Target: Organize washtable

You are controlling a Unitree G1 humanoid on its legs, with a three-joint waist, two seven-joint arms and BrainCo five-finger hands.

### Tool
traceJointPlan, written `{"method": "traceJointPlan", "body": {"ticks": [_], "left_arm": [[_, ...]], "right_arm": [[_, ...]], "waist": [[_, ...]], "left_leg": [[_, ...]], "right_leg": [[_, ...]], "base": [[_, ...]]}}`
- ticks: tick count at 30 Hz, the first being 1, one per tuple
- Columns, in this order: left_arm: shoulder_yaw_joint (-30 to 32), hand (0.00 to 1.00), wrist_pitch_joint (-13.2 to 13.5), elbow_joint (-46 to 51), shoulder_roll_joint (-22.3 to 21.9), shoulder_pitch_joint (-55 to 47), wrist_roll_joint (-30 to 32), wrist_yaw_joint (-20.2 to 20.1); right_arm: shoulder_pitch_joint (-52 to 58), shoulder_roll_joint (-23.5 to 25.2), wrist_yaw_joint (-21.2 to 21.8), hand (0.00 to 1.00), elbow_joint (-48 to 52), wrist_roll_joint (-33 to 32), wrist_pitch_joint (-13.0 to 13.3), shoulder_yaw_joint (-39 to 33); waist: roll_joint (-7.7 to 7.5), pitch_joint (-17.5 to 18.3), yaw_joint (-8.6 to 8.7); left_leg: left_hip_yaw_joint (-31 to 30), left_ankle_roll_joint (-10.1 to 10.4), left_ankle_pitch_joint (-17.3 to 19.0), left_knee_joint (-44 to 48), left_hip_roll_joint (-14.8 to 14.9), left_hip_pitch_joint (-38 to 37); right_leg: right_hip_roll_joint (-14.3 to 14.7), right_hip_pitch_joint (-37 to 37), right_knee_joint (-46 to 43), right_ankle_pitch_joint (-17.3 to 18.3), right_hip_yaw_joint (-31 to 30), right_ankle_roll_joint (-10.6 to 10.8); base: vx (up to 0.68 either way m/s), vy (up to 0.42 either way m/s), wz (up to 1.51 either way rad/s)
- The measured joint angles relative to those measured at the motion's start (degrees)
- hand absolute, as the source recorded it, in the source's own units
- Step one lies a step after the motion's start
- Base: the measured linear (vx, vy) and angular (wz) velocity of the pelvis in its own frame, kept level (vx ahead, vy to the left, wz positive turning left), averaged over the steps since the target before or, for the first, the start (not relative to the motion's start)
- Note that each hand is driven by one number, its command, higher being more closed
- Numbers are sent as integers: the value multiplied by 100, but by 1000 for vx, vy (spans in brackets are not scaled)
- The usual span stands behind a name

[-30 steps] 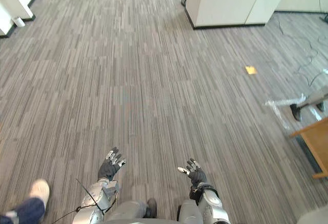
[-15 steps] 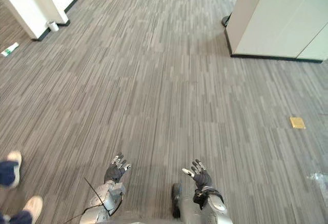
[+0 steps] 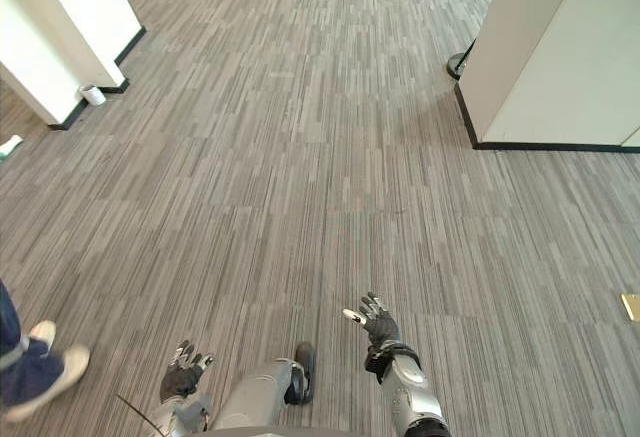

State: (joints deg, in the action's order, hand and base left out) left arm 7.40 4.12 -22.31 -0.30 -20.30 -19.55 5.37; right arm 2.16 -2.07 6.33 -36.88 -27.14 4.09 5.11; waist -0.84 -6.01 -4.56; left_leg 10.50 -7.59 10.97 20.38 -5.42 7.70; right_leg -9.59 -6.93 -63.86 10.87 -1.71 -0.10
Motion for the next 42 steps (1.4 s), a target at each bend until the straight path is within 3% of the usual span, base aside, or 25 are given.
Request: {"method": "traceJointPlan", "body": {"ticks": [1, 4, 7, 8, 9, 10, 11, 12, 13, 14, 18, 21, 22, 25, 27, 28, 29, 30, 31, 32, 34, 36, 37, 40, 42], "left_arm": [[-123, 0, -4, -18, 66, 134, 0, -20], [-493, 0, -1, -35, 329, 700, -1, -46], [-828, 0, 39, -171, 405, 1112, -1, -50], [-1032, 0, 75, -420, 428, 1377, 5, -47], [-1060, 0, 74, -524, 393, 1381, 7, -47], [-1129, 0, 75, -597, 346, 1280, 20, -45], [-1149, 0, 66, -611, 254, 1179, 60, -42], [-1132, 0, 64, -614, 177, 1130, 62, -42], [-1047, 0, 45, -624, -9, 994, 58, -44], [-876, 0, 25, -634, -18, 898, 49, -43], [-703, 0, -5, -634, 160, 720, -10, -32], [-713, 0, 14, -594, 34, 654, -12, -39], [-709, 0, 13, -461, 4, 620, -12, -45], [-686, 0, 61, -150, -66, 469, -17, -41], [-652, 0, 80, -9, -122, 274, -20, -37], [-608, 0, 73, -19, -86, 163, -18, -38], [-547, 0, 72, -11, -106, 75, -7, -39], [-549, 0, 71, -10, -76, 44, -5, -39], [-547, 0, 73, 28, -11, 82, 6, -41], [-589, 0, 71, 81, 49, 167, 11, -49], [-686, 0, 73, 179, 53, 237, 16, -61], [-813, 0, 77, 215, 113, 499, 19, -162], [-898, 0, 83, 224, 167, 690, 20, -160], [-1152, 0, 85, 241, 329, 1142, 8, -169], [-1351, 0, 87, 237, 386, 1327, -2, -168]], "right_arm": [[96, 0, 14, 0, 26, -24, 8, -3], [703, 69, 20, 0, 423, -68, -10, -59], [960, 160, 10, 0, 495, -279, -21, -155], [955, 203, 11, 0, 545, -349, -25, -219], [964, 195, 10, 0, 572, -375, -33, -202], [994, 207, 9, 0, 604, -374, -36, -193], [1001, 172, 13, 0, 730, -376, -34, -229], [1037, 137, 14, 0, 829, -376, -33, -228], [915, 9, 10, 0, 978, -398, -30, -173], [743, 50, 5, 0, 1096, -435, -16, -10], [85, 299, -112, 0, 867, -446, 99, 296], [-285, 257, -114, 0, 829, -499, 172, 446], [-327, 198, -116, 0, 826, -496, 182, 449], [-364, 25, -118, 0, 734, -414, 205, 466], [-398, -62, -115, 0, 470, -342, 190, 542], [-388, -19, -112, 0, 275, -243, 159, 602], [-354, 2, -99, 0, 187, -130, 98, 662], [-304, 48, -88, 0, 182, -99, 82, 659], [-247, 63, -33, 0, 186, -34, 81, 624], [-164, 67, 0, 0, 182, -24, 74, 624], [-50, 59, 14, 0, 206, -25, 68, 622], [133, 17, 12, 0, 238, 24, 84, 610], [294, 17, 14, 0, 253, 26, 88, 620], [769, 84, 19, 0, 592, 10, 72, 606], [1034, 125, 19, 0, 867, -60, 46, 511]], "waist": [[53, -30, 147], [-54, -97, 594], [-147, -95, 775], [-265, -84, 871], [-186, -64, 920], [-145, 6, 1038], [-43, 28, 1062], [138, 19, 1001], [529, 26, 903], [643, -21, 825], [143, -182, 466], [176, -278, 372], [156, -299, 353], [270, -248, 150], [323, -134, -10], [167, 8, -136], [52, 146, -106], [-77, 214, -102], [-221, 273, -73], [-219, 257, 19], [-172, 192, 80], [26, 66, 263], [19, 41, 430], [4, -99, 790], [-56, -117, 907]], "left_leg": [[-180, -6, 129, -303, -25, -445], [-799, 63, 323, -895, -75, -1270], [-1124, 154, 624, -1257, -139, -1875], [-1310, 322, 906, -1300, -251, -2229], [-1366, 557, 1045, -1196, -157, -2370], [-1486, 758, 1158, -458, -108, -2315], [-1527, 1084, 1161, 1037, 8, -1929], [-1473, 1453, 946, 1866, 117, -1626], [-1412, 1776, -236, 3282, 452, -1006], [-1168, 1657, -734, 4418, 783, -464], [-587, 599, -45, 5350, 1341, 702], [-602, 640, 37, 3635, 1268, 1430], [-609, 728, -20, 2245, 1064, 1552], [-733, 1414, -831, -727, 846, 1652], [-664, 1383, -938, -1162, 869, 1790], [-318, 990, -1501, -706, 770, 1869], [-151, 482, -1847, -460, 610, 1826], [-47, 278, -1692, -356, 467, 1791], [63, 96, -1357, -254, 262, 1625], [46, -11, -1043, -151, 128, 1338], [31, -46, -708, -236, -20, 717], [-199, -54, -368, -714, -199, -299], [-419, -102, -303, -1029, -247, -744], [-953, -71, 1, -1365, -264, -1480], [-1290, -30, 386, -1454, -281, -1956]], "right_leg": [[99, -386, 28, 243, 384, -179], [535, -1404, 1176, 504, 989, 58], [748, -1767, 4102, -280, 1285, 480], [724, -2117, 4801, -696, 1294, 358], [794, -2119, 4897, -804, 1378, 159], [836, -1965, 5015, -1031, 1613, -295], [968, -1759, 4900, -1721, 1662, -925], [1066, -1657, 4803, -1891, 1716, -1032], [1448, -1443, 4731, -1536, 1669, -1006], [1748, -1110, 4757, -1284, 1457, -1084], [1939, 315, 5109, -764, 346, -1134], [1807, 1090, 5616, -468, -280, -954], [1683, 1344, 5724, -301, -423, -884], [1551, 1881, 5825, 246, -785, -676], [1422, 2208, 5817, 723, -943, -511], [1159, 2324, 5555, 1029, -1078, -304], [972, 2075, 4670, 1132, -1073, -103], [869, 1858, 4081, 1107, -1078, -37], [763, 1366, 2862, 661, -1105, 428], [723, 1021, 1841, -20, -1133, 651], [602, 676, 779, -161, -887, 520], [329, 87, -30, 212, -28, -71], [416, -426, -9, 428, 328, -237], [892, -1486, 1298, 611, 652, 64], [1138, -1849, 3594, -92, 710, 366]], "base": [[660, 225, 34], [593, 96, 83], [592, 4, 67], [723, -49, 59], [967, -72, 92], [928, -112, 81], [932, -121, 69], [892, -115, 0], [852, -63, -68], [846, -40, -89], [812, -33, -115], [856, 152, -108], [520, 198, -47], [630, 261, -57], [814, 405, -78], [974, 492, -68], [847, 416, -54], [837, 406, -22], [795, 394, 0], [768, 373, 3], [615, 312, 0], [613, 310, 28], [699, 298, 78], [577, 124, 86], [684, 34, 74]]}}
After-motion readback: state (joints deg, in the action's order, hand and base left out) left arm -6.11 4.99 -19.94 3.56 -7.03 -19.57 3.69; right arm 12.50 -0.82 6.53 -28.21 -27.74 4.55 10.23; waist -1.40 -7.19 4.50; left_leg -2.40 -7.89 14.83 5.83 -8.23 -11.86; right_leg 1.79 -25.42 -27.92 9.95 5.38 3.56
